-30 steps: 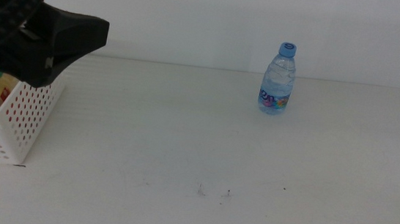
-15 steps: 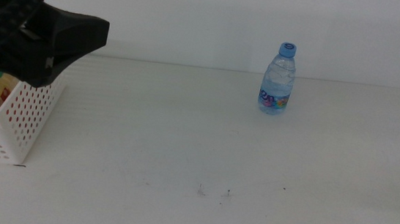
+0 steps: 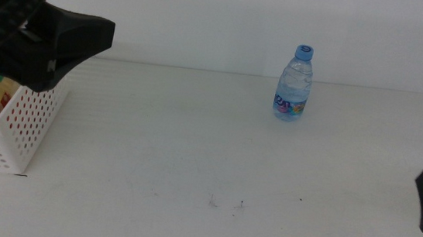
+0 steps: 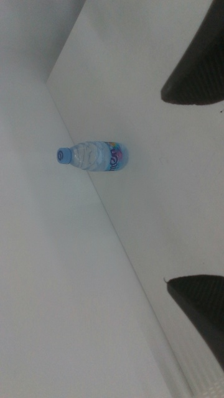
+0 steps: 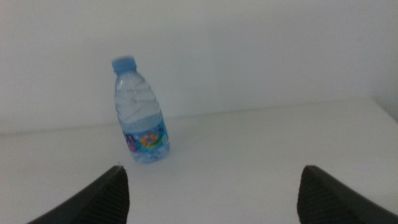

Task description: Use arms to grab the bottles and put them into the dustbin to the left of the table.

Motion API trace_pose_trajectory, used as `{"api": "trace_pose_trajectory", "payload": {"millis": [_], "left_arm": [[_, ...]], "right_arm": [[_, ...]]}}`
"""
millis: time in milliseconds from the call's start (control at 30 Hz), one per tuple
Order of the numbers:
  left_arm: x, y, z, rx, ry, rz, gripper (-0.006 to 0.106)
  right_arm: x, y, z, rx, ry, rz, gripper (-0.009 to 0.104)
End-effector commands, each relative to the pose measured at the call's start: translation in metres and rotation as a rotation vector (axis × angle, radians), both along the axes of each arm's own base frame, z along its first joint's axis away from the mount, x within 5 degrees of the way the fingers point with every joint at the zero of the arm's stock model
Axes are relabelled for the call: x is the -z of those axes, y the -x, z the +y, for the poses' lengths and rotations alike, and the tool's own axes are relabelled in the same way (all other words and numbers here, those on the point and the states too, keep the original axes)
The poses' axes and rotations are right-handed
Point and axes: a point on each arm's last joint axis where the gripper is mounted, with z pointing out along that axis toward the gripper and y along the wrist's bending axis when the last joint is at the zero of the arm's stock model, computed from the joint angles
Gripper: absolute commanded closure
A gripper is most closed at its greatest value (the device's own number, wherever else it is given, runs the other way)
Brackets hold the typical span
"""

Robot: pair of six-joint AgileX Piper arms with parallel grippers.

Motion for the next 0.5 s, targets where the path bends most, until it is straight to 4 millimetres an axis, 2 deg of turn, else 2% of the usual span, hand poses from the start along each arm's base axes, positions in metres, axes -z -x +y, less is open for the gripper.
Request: {"api": "trace_pose_trajectory", "payload": {"millis": [0, 133, 467], "left_arm": [[-0.003, 0.000, 0.000, -0.002, 0.007, -0.020, 0.007], [-0.003, 0.000, 0.000, -0.002, 0.007, -0.020, 0.007], [-0.003, 0.000, 0.000, -0.002, 0.007, -0.020, 0.007]], "right_arm": [[-0.003, -0.012, 0.002, -0.032, 0.030, -0.005, 0.005], [-0.006, -0.043, 0.012, -0.148, 0.098, 0.005, 0.005], [0.008, -0.127, 0.027, -0.345, 0.207, 0.030, 0.005]]}}
